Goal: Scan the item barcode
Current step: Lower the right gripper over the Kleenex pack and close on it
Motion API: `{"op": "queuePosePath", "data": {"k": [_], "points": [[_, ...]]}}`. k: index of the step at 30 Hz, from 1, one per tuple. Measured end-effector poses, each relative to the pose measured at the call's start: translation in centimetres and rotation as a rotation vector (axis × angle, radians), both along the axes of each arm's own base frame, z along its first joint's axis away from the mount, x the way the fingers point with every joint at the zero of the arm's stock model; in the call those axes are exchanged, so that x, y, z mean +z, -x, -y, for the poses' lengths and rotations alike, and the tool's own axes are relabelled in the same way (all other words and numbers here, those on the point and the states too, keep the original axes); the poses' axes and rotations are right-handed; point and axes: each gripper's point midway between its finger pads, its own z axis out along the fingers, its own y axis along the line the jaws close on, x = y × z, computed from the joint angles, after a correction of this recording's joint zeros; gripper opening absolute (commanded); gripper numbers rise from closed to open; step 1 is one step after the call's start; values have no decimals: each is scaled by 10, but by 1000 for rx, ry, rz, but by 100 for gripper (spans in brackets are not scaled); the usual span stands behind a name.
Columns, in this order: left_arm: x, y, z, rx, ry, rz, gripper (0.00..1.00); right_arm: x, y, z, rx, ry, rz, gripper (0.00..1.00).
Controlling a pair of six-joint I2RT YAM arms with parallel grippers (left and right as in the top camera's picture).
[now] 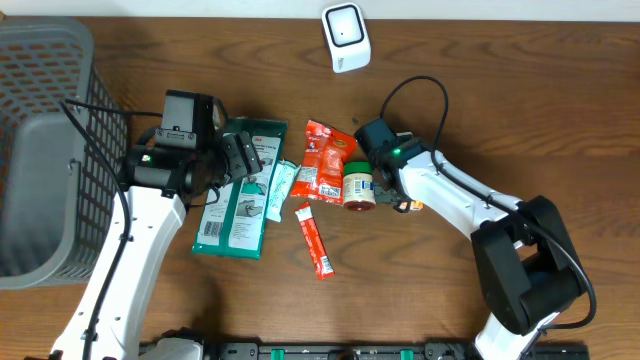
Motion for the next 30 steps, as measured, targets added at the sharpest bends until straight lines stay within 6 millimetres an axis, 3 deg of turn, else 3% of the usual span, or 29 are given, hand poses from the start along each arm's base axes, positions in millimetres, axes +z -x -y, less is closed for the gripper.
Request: {"op": "queuePosePath", "data": {"k": [3,7,14,17,24,30], "points": [[0,0,0,0,0,0,87,-2,0,1,-1,4,2,27],[0,0,0,0,0,0,87,-2,1,2,-3,10,4,1],[0,0,0,0,0,0,87,3,9,8,-8,22,-23,1],[0,0,0,0,0,0,87,17,7,5,-8,-37,-12,1],[0,0,0,0,0,0,87,80,-11,2,-35,-328,85,1],[0,0,0,0,0,0,87,89,-19,15,-55,-606,31,1]]}}
